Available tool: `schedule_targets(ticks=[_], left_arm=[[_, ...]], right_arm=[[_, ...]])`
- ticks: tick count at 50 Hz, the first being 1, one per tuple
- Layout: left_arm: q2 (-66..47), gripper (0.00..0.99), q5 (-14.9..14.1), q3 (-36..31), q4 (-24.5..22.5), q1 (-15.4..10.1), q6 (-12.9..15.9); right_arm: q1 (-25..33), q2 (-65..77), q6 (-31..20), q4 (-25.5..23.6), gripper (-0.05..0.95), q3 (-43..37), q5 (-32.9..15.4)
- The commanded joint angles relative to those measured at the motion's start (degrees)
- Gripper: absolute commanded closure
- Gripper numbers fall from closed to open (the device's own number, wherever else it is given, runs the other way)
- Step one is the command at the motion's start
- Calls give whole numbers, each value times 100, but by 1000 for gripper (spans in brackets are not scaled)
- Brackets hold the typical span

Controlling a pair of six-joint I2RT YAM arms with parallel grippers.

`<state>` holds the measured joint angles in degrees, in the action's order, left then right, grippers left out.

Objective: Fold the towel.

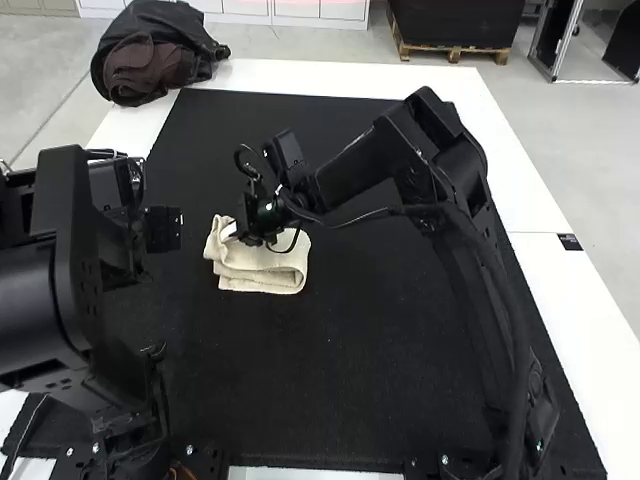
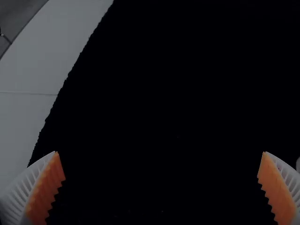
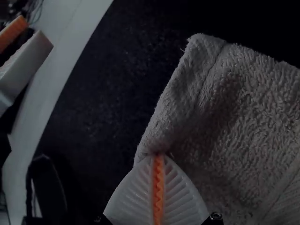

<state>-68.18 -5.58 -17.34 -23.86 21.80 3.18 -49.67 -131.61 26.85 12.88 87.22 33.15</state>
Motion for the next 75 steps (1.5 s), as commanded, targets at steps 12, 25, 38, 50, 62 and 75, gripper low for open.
schedule_targets(ticks=[12, 25, 38, 50, 62, 75], left_arm=[[103, 30, -30, 56, -31, 17, 25], [103, 30, -22, 82, -58, 17, 25], [103, 30, -13, 91, -66, 17, 16], [103, 30, -22, 100, -66, 17, 7], [103, 30, -30, 82, -75, 17, 7], [112, 30, -39, 82, -102, 17, 7]], right_arm=[[-227, -31, 154, 74, 923, 287, 157], [-60, -40, 92, 56, 925, 296, 166], [212, -40, 31, 47, 923, 287, 166], [256, -189, -40, 65, 925, 278, 210], [212, -427, -48, 258, 925, 278, 236], [318, -910, -180, 768, 925, 269, 368]])
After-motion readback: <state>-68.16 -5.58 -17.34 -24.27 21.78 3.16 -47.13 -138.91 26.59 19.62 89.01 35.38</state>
